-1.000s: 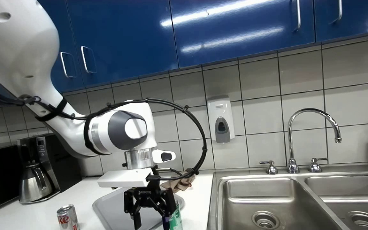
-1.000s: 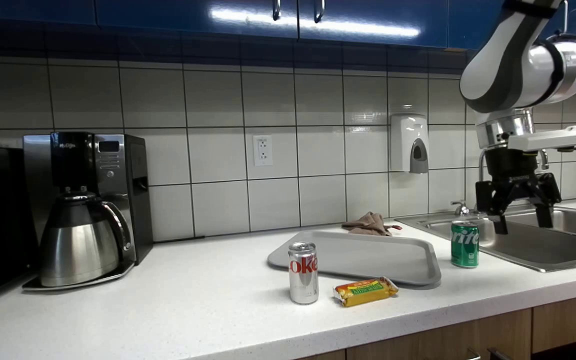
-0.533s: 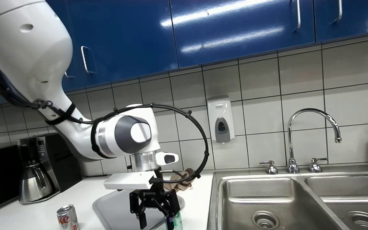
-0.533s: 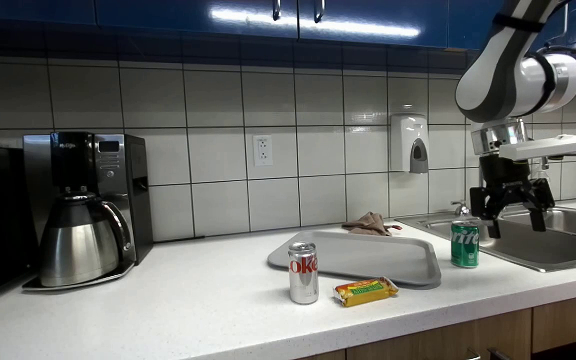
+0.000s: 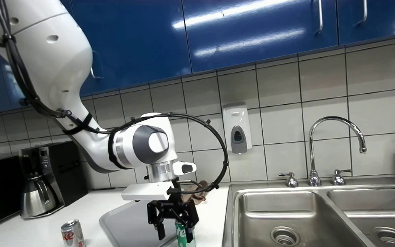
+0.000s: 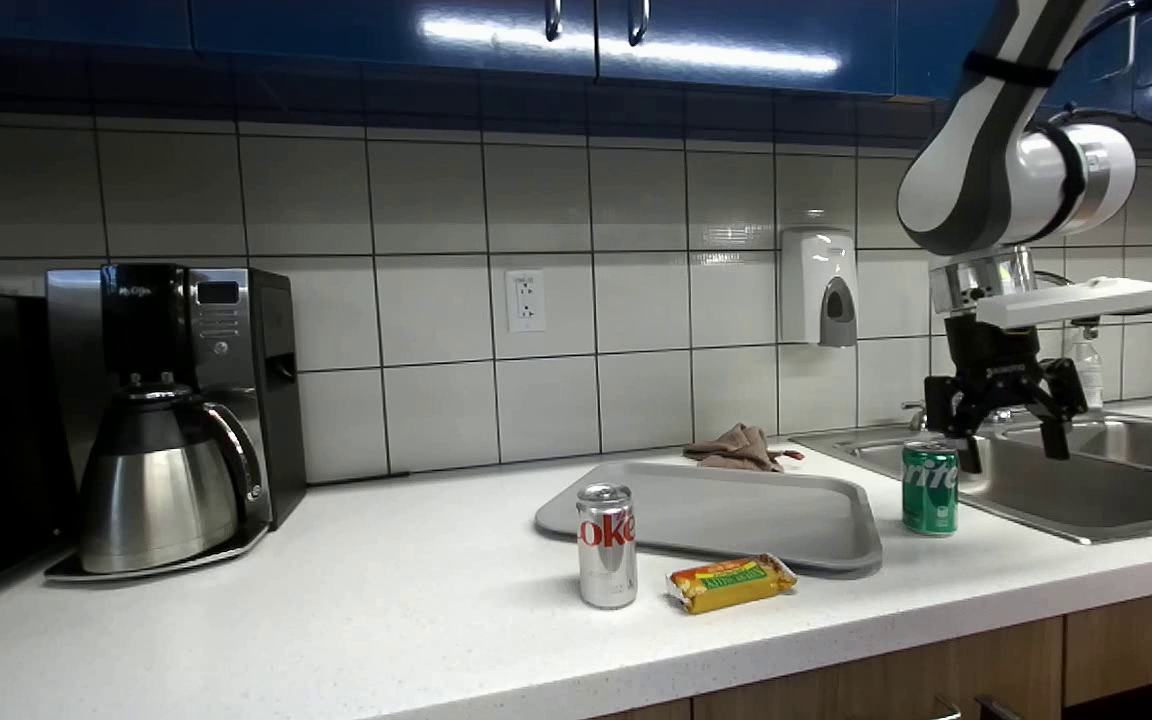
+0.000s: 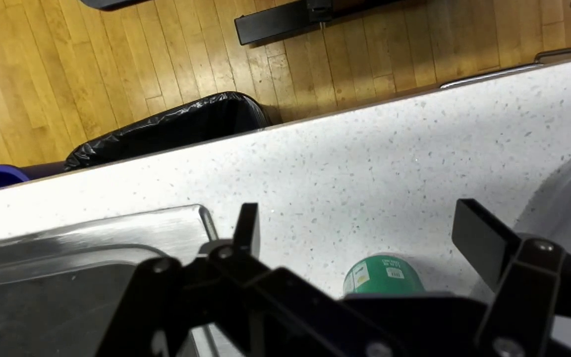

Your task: Take the sprite and coke from countertop and put them on the grey tray

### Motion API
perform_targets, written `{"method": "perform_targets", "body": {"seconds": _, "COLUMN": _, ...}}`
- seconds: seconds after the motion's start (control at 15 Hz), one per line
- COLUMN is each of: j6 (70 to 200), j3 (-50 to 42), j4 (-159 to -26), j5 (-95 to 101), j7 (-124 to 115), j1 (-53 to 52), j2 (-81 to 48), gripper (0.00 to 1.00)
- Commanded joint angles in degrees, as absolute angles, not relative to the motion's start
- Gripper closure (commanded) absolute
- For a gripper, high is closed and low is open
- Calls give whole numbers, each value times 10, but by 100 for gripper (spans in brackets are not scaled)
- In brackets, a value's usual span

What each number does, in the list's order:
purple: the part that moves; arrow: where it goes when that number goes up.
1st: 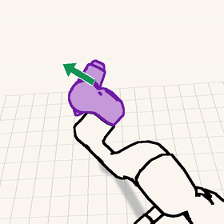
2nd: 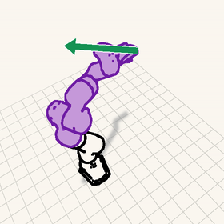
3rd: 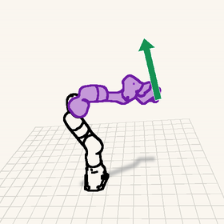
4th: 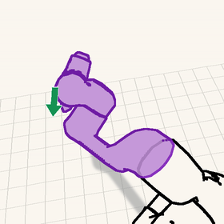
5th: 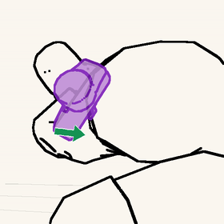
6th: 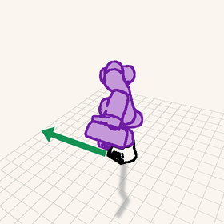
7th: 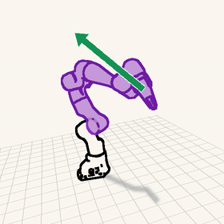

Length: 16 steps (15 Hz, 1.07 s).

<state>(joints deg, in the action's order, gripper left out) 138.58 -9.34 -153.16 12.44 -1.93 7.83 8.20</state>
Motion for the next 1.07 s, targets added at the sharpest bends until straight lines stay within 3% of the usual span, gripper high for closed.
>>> {"method": "perform_targets", "body": {"seconds": 0.0, "j6": 1394, "j3": -82, "j4": -1500, "j5": 124, "j7": -37, "j1": 82, "j2": 45, "gripper": 0}}
{"method": "perform_targets", "body": {"seconds": 1.0, "j6": 1399, "j3": -73, "j4": -1414, "j5": 88, "j7": -31, "j1": 59, "j2": -58, "gripper": 0}}
